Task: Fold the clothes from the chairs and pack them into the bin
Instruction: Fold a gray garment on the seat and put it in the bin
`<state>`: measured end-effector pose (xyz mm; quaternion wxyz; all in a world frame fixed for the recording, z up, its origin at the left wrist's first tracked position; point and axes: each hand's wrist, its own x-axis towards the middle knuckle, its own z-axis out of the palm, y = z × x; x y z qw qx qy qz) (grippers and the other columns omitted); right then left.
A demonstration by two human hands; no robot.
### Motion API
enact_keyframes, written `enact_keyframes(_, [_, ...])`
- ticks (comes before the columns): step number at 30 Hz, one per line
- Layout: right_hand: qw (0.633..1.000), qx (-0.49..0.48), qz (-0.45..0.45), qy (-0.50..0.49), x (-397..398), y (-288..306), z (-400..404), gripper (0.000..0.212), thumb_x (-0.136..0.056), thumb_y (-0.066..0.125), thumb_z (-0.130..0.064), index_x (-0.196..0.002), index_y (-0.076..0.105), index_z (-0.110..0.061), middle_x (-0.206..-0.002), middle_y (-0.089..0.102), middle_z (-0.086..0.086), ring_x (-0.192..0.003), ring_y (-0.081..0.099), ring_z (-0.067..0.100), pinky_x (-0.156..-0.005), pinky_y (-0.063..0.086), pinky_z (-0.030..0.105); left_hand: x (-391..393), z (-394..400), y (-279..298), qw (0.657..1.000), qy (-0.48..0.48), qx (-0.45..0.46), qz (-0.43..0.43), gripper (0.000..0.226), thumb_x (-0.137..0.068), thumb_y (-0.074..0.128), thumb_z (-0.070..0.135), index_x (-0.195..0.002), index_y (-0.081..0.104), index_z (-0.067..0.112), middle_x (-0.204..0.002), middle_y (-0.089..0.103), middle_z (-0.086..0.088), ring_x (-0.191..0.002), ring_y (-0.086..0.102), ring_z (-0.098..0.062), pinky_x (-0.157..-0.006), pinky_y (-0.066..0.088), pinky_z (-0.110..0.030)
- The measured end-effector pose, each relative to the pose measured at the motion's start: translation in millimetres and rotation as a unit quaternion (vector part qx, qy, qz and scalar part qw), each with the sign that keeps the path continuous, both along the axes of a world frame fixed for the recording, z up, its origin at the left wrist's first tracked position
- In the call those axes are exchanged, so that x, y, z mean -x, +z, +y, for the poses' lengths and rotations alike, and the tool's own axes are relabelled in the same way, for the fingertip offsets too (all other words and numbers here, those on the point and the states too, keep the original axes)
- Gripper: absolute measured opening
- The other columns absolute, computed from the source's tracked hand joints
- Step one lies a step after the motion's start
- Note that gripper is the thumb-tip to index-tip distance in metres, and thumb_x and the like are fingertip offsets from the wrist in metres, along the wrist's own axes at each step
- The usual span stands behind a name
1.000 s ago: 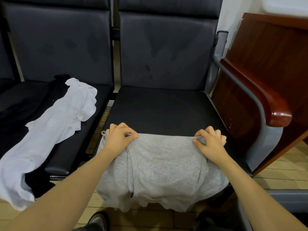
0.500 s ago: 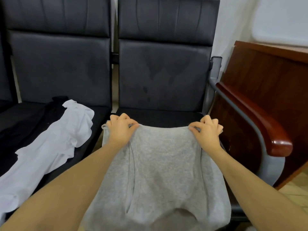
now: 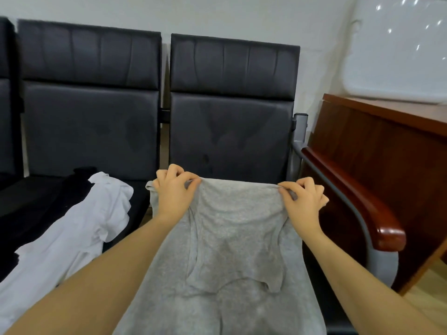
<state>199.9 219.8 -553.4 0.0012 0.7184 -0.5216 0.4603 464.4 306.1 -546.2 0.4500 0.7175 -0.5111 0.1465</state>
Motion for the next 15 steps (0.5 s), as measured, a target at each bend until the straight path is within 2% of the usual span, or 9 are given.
enact_keyframes(4, [0.999,-0.031,-0.014,0.010,13.9,-7.4,40.8,0.008,-0.085,0.069,-0.025,-0.091,0.074,-0.027,-0.092,0.046,-0.004,-0.093,0.030,0.013,-0.077,0.011,0.026,8.2,38.7,-5.7,1.000,-0.018,-0.009,0.008,0.010,-0.084,0.069,0.031,-0.084,0.074,0.023,-0.092,0.044,0.008,-0.095,0.028,-0.014,-0.083,0.013,-0.026])
enact_keyframes(7, [0.998,-0.054,-0.026,0.028,26.0,-7.3,72.0,0.007,-0.085,0.070,-0.028,-0.090,0.074,-0.028,-0.092,0.046,-0.006,-0.095,0.031,0.012,-0.077,0.012,0.026,15.8,70.0,-7.4,0.999,-0.026,-0.014,0.017,0.009,-0.083,0.070,0.031,-0.080,0.074,0.024,-0.090,0.045,0.009,-0.095,0.031,-0.016,-0.084,0.018,-0.031])
enact_keyframes(10, [0.997,-0.057,-0.027,0.047,39.9,-5.6,104.6,0.006,-0.085,0.070,-0.028,-0.089,0.073,-0.030,-0.090,0.047,-0.007,-0.094,0.032,0.011,-0.076,0.013,0.027,22.5,100.4,-4.6,0.999,-0.036,-0.028,0.025,0.010,-0.083,0.069,0.032,-0.078,0.073,0.025,-0.091,0.045,0.009,-0.097,0.034,-0.019,-0.083,0.017,-0.030])
enact_keyframes(15, [0.993,-0.064,-0.039,0.089,59.8,-15.1,154.7,0.006,-0.085,0.069,-0.027,-0.086,0.071,-0.032,-0.085,0.049,-0.011,-0.090,0.034,0.009,-0.079,0.023,0.030,30.8,150.3,-14.5,0.999,-0.037,-0.027,0.005,0.021,-0.084,0.068,0.036,-0.071,0.070,0.019,-0.088,0.047,0.007,-0.094,0.036,-0.020,-0.081,0.019,-0.031])
